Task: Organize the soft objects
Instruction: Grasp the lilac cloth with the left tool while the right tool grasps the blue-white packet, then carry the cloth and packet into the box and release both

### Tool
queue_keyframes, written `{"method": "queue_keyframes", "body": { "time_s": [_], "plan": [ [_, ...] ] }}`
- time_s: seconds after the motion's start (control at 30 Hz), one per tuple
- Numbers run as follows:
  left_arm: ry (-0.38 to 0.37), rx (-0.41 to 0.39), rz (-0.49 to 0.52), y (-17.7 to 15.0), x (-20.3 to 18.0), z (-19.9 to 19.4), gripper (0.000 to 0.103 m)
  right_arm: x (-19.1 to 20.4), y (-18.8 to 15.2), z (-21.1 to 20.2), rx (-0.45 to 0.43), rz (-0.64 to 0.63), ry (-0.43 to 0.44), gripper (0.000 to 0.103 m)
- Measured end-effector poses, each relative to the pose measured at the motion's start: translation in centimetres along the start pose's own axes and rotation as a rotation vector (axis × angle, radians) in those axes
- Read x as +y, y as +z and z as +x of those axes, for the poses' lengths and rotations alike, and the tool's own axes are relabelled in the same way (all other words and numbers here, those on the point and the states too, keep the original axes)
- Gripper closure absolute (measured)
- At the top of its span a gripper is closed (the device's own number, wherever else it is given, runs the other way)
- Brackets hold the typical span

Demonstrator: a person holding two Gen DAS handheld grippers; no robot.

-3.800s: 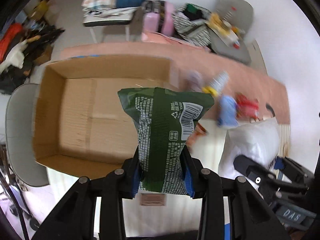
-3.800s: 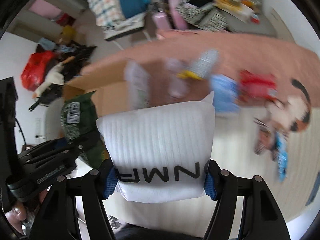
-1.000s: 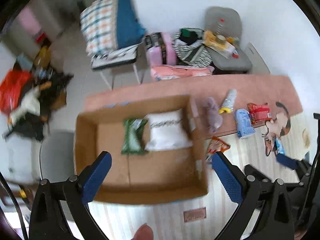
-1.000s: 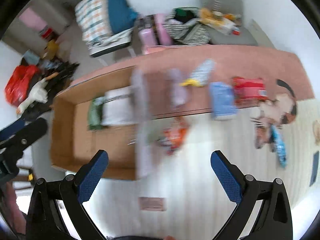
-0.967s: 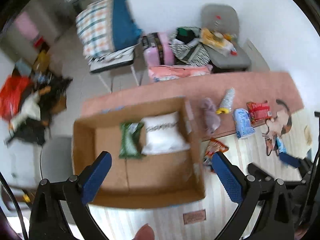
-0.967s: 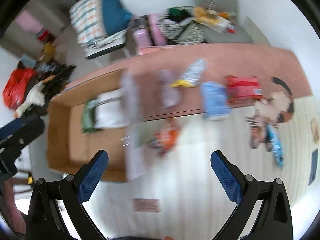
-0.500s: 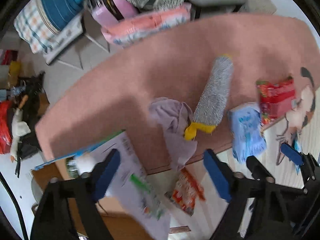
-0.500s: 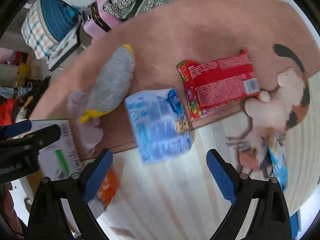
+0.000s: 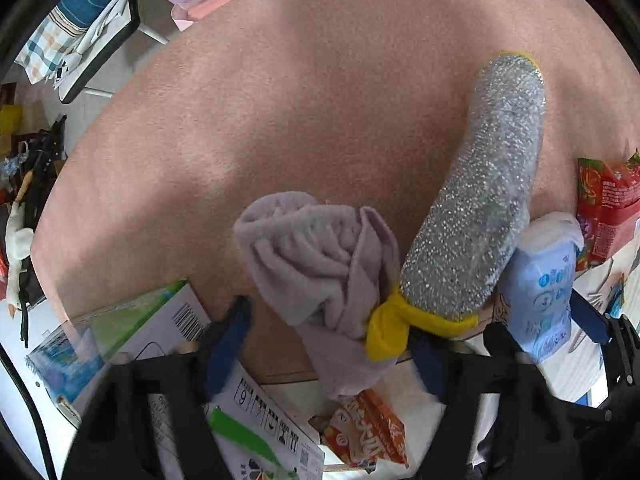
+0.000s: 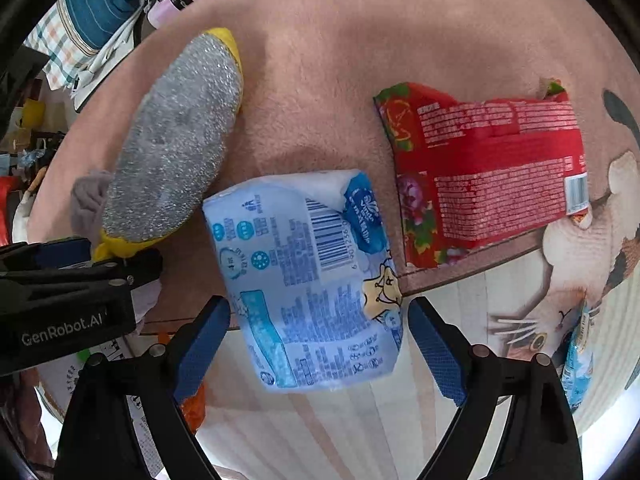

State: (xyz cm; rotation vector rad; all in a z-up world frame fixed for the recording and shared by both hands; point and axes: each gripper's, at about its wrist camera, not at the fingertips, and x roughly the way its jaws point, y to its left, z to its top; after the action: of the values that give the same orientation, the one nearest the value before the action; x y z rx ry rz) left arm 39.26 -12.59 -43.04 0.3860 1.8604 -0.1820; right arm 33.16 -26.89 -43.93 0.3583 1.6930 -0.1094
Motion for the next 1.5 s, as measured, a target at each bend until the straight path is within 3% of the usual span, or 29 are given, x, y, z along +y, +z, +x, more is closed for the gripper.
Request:
{"method": "queue_keyframes", "body": {
  "time_s": [0.03, 0.1, 0.23, 0.3, 0.67, 0.83, 1.0, 1.13, 1.2, 1.3, 1.33, 1.5],
  "plan": [
    [-0.008, 0.006, -0.002, 0.1, -0.1, 0.3, 0.061, 0.1, 0.1, 0.1, -0.004, -0.003, -0.011, 0.019],
    [-0.015, -0.005, -0.014, -0.3, -0.3, 0.5, 0.066, 0.5, 0.2, 0.2, -0.01, -0.011, -0.043, 0.027],
    [-0.031, -0.029, -0.029, -1.8, -0.8, 1.0, 0.069, 1.4, 0.1, 0.2, -0.016, -0.012, -0.055, 0.048],
    [-0.047, -0.035, -0.043, -3.0, -0.9, 1.1, 0.069, 1.6, -0.2, 0.1, -0.013, -0.009, -0.053, 0.053],
    [-0.154, -0.052, -0.074, -10.5, -0.2, 0.8, 0.069, 1.3, -3.3, -3.2, -0.056, 0.01, -0.007, 0.055],
    [-0.182, -0.134, -0.076, -14.4, 0.7, -1.4, 0.069, 1.9, -5.2, -6.3, -0.099, 0.008, 0.029, 0.055],
    [-0.238, -0.287, -0.082, -20.7, 4.2, -6.2, 0.069, 5.1, -8.0, -11.3, -0.166, -0.056, 0.078, 0.055],
    [-0.249, -0.396, -0.133, -22.4, 8.2, -12.2, 0.068, 6.9, -12.2, -15.0, -0.2, -0.12, 0.135, 0.055],
    [-0.232, -0.432, -0.165, -23.4, 10.7, -13.4, 0.068, 10.2, -14.1, -15.7, -0.207, -0.162, 0.169, 0.055],
    [-0.205, -0.446, -0.227, -26.3, 16.2, -13.5, 0.068, 15.3, -16.7, -15.4, -0.184, -0.218, 0.2, 0.055],
    [-0.195, -0.443, -0.25, -25.9, 17.1, -14.4, 0.068, 16.7, -17.4, -15.2, -0.175, -0.23, 0.202, 0.055],
    [-0.16, -0.381, -0.365, -26.7, 24.0, -10.8, 0.068, 23.3, -19.3, -10.4, -0.1, -0.281, 0.169, 0.055]
  ]
}}
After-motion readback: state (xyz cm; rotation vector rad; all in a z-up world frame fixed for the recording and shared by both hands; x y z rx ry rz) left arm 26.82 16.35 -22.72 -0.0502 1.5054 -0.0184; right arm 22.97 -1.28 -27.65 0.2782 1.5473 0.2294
